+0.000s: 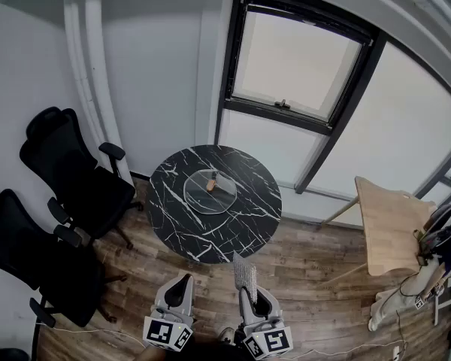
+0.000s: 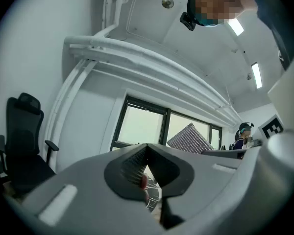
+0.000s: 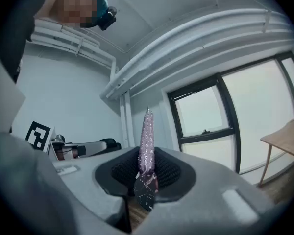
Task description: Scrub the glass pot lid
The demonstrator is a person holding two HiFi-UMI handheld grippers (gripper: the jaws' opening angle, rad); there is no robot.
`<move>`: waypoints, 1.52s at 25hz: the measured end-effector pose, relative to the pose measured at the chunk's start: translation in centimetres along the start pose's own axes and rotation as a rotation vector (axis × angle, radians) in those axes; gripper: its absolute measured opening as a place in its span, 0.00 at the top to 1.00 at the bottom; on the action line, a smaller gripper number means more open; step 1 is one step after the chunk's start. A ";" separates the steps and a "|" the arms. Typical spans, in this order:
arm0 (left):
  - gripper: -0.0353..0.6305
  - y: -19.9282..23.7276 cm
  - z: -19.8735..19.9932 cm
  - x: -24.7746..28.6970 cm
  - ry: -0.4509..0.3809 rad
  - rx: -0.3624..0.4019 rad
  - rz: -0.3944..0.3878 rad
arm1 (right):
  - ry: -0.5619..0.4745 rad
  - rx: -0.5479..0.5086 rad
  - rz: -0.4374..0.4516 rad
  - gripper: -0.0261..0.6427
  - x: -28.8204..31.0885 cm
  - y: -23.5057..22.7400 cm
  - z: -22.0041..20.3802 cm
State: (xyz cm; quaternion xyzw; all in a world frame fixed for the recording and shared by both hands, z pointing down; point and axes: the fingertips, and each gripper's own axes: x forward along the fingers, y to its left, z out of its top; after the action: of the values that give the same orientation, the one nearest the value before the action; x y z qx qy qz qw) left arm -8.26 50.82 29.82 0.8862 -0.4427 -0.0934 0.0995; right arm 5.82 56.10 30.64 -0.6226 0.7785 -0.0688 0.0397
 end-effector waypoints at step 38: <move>0.94 9.1 0.0 -1.5 0.029 -0.042 -0.069 | 0.037 0.015 -0.063 0.84 6.9 6.1 -3.7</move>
State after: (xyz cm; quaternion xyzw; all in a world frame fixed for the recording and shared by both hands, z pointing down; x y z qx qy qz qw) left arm -16.14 46.68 32.26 0.8999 -0.4086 -0.0932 0.1210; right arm -2.14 50.90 33.47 -0.6449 0.7587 -0.0873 0.0277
